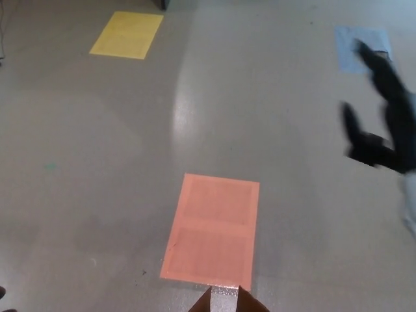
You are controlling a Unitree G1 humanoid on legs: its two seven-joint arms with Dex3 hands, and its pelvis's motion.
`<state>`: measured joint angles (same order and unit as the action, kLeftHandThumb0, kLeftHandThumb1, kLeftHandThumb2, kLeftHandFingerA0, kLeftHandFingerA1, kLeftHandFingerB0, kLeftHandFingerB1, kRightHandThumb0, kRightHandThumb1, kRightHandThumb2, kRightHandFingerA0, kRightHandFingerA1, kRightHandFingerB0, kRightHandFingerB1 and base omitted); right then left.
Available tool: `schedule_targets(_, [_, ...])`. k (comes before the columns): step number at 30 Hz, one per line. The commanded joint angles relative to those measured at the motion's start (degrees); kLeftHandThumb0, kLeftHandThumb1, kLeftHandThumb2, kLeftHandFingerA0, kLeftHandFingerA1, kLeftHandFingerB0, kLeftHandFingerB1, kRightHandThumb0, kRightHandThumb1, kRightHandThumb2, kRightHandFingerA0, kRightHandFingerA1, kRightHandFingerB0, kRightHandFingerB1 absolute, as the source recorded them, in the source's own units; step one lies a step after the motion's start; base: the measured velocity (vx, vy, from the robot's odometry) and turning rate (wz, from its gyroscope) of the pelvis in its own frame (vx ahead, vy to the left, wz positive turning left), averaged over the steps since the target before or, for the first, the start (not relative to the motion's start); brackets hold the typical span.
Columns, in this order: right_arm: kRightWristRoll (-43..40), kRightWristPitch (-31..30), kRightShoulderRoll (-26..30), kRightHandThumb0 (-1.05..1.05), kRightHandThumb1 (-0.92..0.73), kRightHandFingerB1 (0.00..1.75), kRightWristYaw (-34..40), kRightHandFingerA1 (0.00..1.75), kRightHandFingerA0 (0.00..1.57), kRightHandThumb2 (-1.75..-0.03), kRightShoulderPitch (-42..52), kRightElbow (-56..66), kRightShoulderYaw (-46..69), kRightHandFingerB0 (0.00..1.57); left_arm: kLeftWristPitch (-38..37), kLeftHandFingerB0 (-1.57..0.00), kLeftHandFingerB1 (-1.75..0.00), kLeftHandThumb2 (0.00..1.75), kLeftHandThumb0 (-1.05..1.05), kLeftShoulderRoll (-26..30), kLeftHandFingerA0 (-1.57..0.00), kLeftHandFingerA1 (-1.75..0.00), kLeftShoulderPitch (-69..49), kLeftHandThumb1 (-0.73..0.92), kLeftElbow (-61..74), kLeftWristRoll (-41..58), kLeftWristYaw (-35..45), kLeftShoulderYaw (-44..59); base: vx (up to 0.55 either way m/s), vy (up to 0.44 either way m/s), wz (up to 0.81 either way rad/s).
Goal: An air pump is kept on top of a storage box on the floor and the robot uses its right hand to press down on the handle of the pump to compress it
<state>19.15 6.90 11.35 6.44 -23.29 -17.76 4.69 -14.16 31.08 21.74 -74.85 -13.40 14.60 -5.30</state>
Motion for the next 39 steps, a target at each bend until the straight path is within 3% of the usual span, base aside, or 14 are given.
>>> schedule_targets(1, [-9.85,4.92,2.96,-0.67,-0.73,0.35,0.57,0.44,0.01,-1.06,7.57,-11.53,9.43,0.07,-0.62,-0.29,-0.32,0.63,-0.77,1.66,-0.29,-0.46,-1.66,0.74,-0.35,-1.35,-0.55,-0.64,0.0,0.0,0.0])
schedule_targets(4, [-10.33,6.18,1.26,-0.73,-0.92,0.25,3.01,0.31,0.12,-0.69,7.87,-20.14,11.22,0.14,-0.47,-0.29,-0.34,0.63,-0.77,1.52,-0.27,-0.47,-2.31,0.73,-0.54,-1.31,-0.72,-0.71,0.0,0.0,0.0])
schedule_targets(7, [-10.08,7.02,0.71,-0.76,-0.75,0.34,3.56,0.39,0.03,-1.08,7.19,-26.16,11.46,0.07,-0.48,-0.29,-0.35,0.63,-0.78,1.42,-0.27,-0.49,-2.8,0.73,-0.5,-1.27,-0.99,-0.8,0.0,0.0,0.0])
schedule_targets(8, [-9.66,5.74,0.07,-0.76,-0.89,0.25,4.45,0.39,0.09,-0.68,6.72,-29.61,11.27,0.14,-0.65,-0.28,-0.34,0.63,-0.77,1.33,-0.26,-0.48,-3.22,0.74,-0.54,-1.03,-0.71,-0.64,0.0,0.0,0.0])
schedule_targets(9, [-9.03,4.83,-0.31,-0.36,-0.54,0.49,5.26,0.52,0.01,-1.1,6.03,-33.21,10.9,0.0,-0.64,-0.28,-0.33,0.63,-0.77,1.3,-0.26,-0.47,-3.39,0.73,-0.57,-0.84,-0.53,-0.49,0.0,0.0,0.0])
schedule_targets(22, [-1.66,-2.43,0.29,-0.36,-0.56,0.5,2.49,0.51,0.0,-1.12,1.25,-54.49,1.53,0.0,-0.2,-0.3,-0.33,0.63,-0.77,2.08,-0.28,-0.46,-1.58,0.73,-0.31,0.22,-0.8,0.86,0.0,0.0,0.0])
schedule_targets(24, [-1.53,-4.02,1.01,-0.71,-0.92,0.24,0.4,0.41,0.05,-0.7,1.31,-56.28,0.3,0.1,0.2,-0.3,-0.34,0.63,-0.77,2.33,-0.28,-0.47,-1.0,0.72,-0.47,0.64,-0.42,1.42,0.0,0.0,0.0])
schedule_targets(25, [-0.28,-5.07,1.77,-0.74,-0.77,0.27,-1.5,0.42,0.03,-1.11,1.03,-57.22,-1.52,0.05,0.54,-0.3,-0.33,0.63,-0.78,2.53,-0.28,-0.47,-0.65,0.73,-0.63,0.4,-0.63,1.37,0.0,0.0,0.0])
schedule_targets(28, [-0.07,-5.38,2.6,-0.72,-0.92,0.24,-2.27,0.42,0.04,-0.75,0.29,-58.31,-3.73,0.07,0.75,-0.31,-0.34,0.63,-0.78,2.54,-0.29,-0.47,0.04,0.73,-0.82,0.01,-0.8,1.36,0.0,0.0,0.0])
schedule_targets(29, [-0.46,-5.29,2.77,-0.75,-0.78,0.33,-2.31,0.52,0.03,-1.12,-0.74,-58.46,-4.22,0.06,1.66,-0.3,-0.37,0.68,-0.83,2.52,-0.29,-0.5,1.22,0.64,-0.91,0.2,-0.58,1.7,0.0,0.0,0.0])
schedule_targets(33, [-0.75,-5.08,2.9,-0.76,-0.78,0.32,-2.5,0.51,0.03,-1.12,-2.52,-58.76,-5.79,0.06,1.53,-0.29,-0.37,0.7,-0.84,2.78,-0.3,-0.51,2.48,0.64,-0.95,-0.1,-0.44,2.0,0.0,0.0,0.0])
schedule_targets(35, [-0.68,-4.91,3.02,-0.76,-0.92,0.24,-3.04,0.43,0.06,-0.74,-3.42,-58.72,-6.54,0.09,1.83,-0.29,-0.37,0.71,-0.83,2.76,-0.29,-0.5,3.14,0.64,-1.03,-0.13,-0.46,2.12,0.0,0.0,0.0])
schedule_targets(36, [-0.71,-4.96,3.02,-0.72,-0.76,0.28,-3.16,0.51,0.02,-1.12,-3.57,-58.72,-6.78,0.04,1.85,-0.31,-0.34,0.63,-0.77,2.75,-0.29,-0.47,3.19,0.72,-1.08,-0.08,-0.4,2.18,0.0,0.0,0.0])
schedule_targets(39, [-0.67,-5.1,3.05,-0.76,-0.78,0.28,-3.44,0.52,0.04,-1.13,-3.79,-58.65,-7.8,0.0,1.69,-0.31,-0.35,0.62,-0.76,2.69,-0.29,-0.48,3.08,0.71,-1.25,0.44,0.15,2.74,0.0,0.0,0.0])
